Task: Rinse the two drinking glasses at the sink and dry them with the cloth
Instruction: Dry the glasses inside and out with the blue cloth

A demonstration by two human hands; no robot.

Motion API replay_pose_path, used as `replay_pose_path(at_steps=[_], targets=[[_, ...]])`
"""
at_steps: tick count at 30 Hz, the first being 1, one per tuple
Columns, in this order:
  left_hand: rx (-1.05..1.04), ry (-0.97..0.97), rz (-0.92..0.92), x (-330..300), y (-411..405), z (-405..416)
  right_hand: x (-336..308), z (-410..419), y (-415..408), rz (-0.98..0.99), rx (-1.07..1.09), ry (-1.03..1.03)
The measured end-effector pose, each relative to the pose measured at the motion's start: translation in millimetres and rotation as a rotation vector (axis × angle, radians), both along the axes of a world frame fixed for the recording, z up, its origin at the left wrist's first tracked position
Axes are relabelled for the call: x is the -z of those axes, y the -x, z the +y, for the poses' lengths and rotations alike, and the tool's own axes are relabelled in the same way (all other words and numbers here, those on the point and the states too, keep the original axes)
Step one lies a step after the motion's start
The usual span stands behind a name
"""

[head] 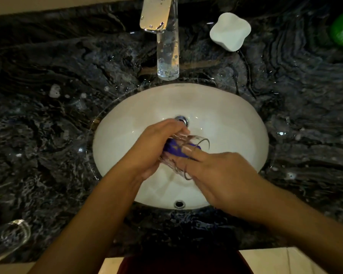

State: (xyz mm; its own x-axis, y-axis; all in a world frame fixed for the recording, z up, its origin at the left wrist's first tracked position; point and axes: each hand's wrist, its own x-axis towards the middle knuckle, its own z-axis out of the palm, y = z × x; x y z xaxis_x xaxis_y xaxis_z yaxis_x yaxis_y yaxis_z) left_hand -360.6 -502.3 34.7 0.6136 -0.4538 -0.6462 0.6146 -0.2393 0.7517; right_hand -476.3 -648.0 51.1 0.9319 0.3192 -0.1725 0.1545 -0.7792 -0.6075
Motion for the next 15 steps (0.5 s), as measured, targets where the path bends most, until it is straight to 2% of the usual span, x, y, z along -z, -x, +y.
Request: replay_pose_path(at_steps=[1, 3, 6, 7, 8, 11, 13, 15], targets=[[0.013, -0.032, 0.115, 0, 3, 1, 2, -4, -1, -0.063, -0.109, 0.166], [0.022, -0.063, 0.217, 1, 8, 1, 3, -9, -6, -0.086, -0.194, 0.295], [-0.084, -0.043, 0.083, 1, 9, -4, 7, -2, -8, -0.017, -0.083, 0.273], [-0.112, -0.028, 0.003, 1, 9, -6, 6, 1, -8, 0.04, -0.01, 0.193], [-0.13, -0.011, -0.067, 2, 10, -7, 0, 4, -9, 0.141, 0.089, 0.027], [-0.156, 0.045, -0.159, 2, 13, -3, -19, 12, -14, 0.525, 0.571, -0.732], [-0.163, 0.098, -0.199, 1, 12, 1, -27, 16, -15, 0.664, 0.837, -1.054], [-0.169, 0.13, -0.301, 1, 13, 5, -36, 22, -16, 0.736, 0.987, -1.264]])
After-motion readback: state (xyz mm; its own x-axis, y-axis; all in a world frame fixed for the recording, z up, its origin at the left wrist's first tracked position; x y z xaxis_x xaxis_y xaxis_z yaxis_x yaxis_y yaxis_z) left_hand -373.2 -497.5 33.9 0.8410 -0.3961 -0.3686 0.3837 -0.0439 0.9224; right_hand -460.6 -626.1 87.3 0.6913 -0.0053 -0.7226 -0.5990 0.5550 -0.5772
